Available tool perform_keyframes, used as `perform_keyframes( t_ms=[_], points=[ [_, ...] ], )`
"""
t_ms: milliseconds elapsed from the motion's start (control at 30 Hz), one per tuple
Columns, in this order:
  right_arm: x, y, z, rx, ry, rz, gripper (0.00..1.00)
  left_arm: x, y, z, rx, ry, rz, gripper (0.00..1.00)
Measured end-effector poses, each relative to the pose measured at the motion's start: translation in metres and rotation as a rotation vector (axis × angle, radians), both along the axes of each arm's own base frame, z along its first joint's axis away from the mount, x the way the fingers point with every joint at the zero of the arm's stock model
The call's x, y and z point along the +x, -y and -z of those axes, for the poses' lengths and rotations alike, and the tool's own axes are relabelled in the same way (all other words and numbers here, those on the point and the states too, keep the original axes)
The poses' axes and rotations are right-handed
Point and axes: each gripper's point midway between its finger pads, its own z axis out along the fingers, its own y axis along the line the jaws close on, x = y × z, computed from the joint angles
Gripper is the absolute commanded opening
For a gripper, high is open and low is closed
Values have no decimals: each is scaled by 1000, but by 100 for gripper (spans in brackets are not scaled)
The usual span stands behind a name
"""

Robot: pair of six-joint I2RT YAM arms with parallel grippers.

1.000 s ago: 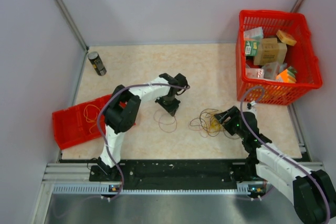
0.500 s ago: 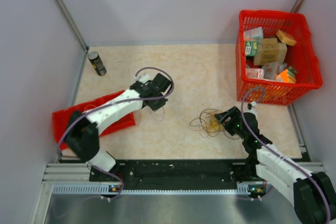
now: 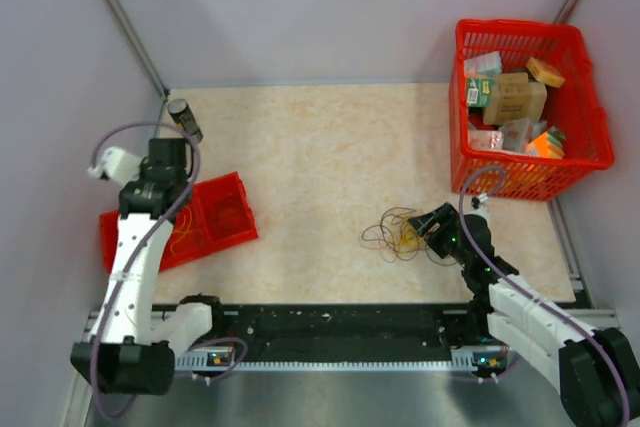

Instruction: Untangle the cables

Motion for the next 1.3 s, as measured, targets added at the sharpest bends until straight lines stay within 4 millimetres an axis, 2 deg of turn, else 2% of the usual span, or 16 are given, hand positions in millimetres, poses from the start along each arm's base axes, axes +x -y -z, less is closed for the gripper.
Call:
perform_keyframes(
  t_ms=[33,67,133,200,300,500,600,733,900,1200,1300],
  points=[
    [0,0,0,-1,1,0,67,-10,-24,-3,13,16,-86,0],
    [0,0,0,-2,1,-1,67,-28,-57,-4,26,37,-217,0],
    [0,0,0,-2,4,-2,67,-58,-93,3,49,43,-386,0],
    [1,0,-1,-2,8,-3,67,-82,-114,15,72,24,-514,0],
    [1,0,-1,-3,7,-4,67,-89,-129,26,106,-17,-617,0],
    [1,-2,-1,1,7,-12,67,-85,-154,64,139,-148,-770,0],
    [1,-3,-2,5,12,-17,67,-81,-169,78,104,-126,-816,0],
    [0,-4,-2,5,12,-25,67,-77,-179,103,31,-117,-817,0],
    [0,-5,-3,4,14,-32,67,-61,-171,141,-92,-139,-735,0],
    [-2,-4,-1,6,18,-34,67,-35,-162,150,-200,-80,-632,0],
    [-2,-5,-2,7,20,-34,67,-32,-163,155,-218,-82,-624,0]
  ],
)
